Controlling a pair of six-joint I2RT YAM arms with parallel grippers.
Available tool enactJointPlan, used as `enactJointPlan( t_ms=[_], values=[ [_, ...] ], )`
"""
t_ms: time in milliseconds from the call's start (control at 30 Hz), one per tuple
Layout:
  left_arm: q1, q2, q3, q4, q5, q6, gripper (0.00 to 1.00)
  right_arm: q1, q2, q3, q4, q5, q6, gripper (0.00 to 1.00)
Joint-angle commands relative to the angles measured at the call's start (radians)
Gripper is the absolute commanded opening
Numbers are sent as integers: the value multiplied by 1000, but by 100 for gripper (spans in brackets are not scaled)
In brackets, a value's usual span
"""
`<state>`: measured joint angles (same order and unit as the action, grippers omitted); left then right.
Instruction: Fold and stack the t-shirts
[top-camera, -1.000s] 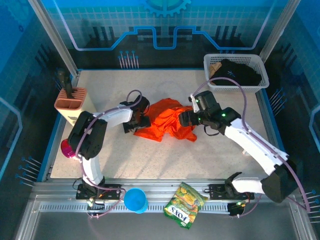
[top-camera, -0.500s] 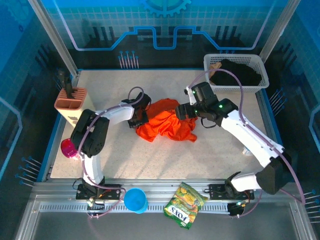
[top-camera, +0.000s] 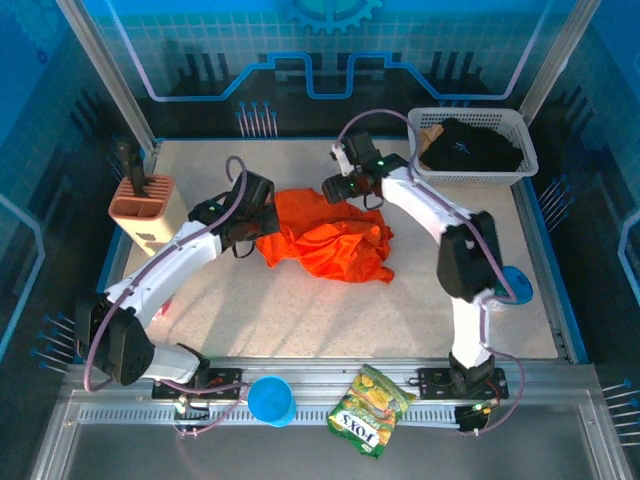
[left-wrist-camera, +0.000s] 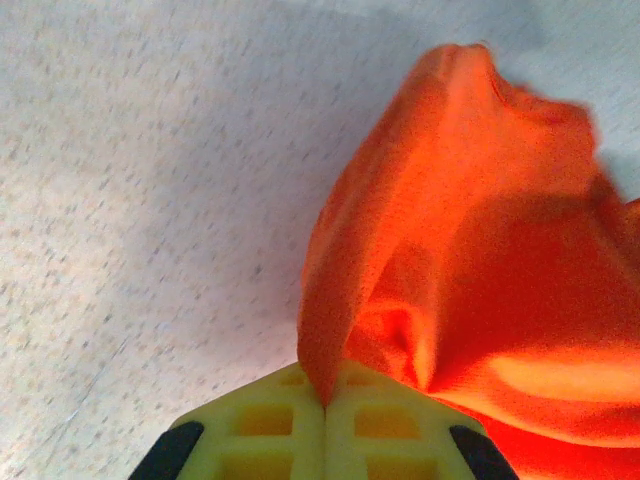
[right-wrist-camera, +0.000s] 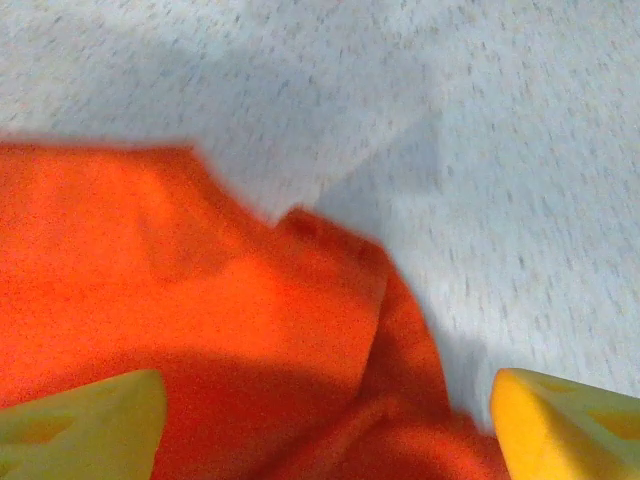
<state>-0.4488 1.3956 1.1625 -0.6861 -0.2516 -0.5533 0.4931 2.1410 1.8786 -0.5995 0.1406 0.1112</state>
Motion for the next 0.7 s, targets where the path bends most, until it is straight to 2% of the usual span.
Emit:
enactJointPlan(
  t_ms=[0, 133, 300, 367, 433, 500, 533, 667],
  values=[
    [-8, -52, -41, -70, -59, 6, 0, -7, 130, 91, -30, 63, -19, 83],
    [-8, -75, -42, -99, -115, 7, 0, -6, 179, 76, -34, 51, 3, 83],
    [-8, -52, -26, -122, -167, 7, 0, -2, 127, -78, 22, 24, 57, 82],
    [-8, -37, -25, -117, -162, 2, 0, -1, 138, -95, 30, 12, 60, 69],
    [-8, -27, -18, -112, -149, -2, 0, -2, 164, -72, 10, 22, 61, 48],
    [-9, -31, -6, -120, -143, -6, 0, -4, 180, -23, -19, 21, 64, 9],
    [-10, -39, 2, -126, -143, -6, 0, -3, 180, 1, -25, 19, 66, 0],
    [-14, -110, 59, -161, -119, 34, 0, 0, 164, 122, -37, -41, 61, 0]
  ],
)
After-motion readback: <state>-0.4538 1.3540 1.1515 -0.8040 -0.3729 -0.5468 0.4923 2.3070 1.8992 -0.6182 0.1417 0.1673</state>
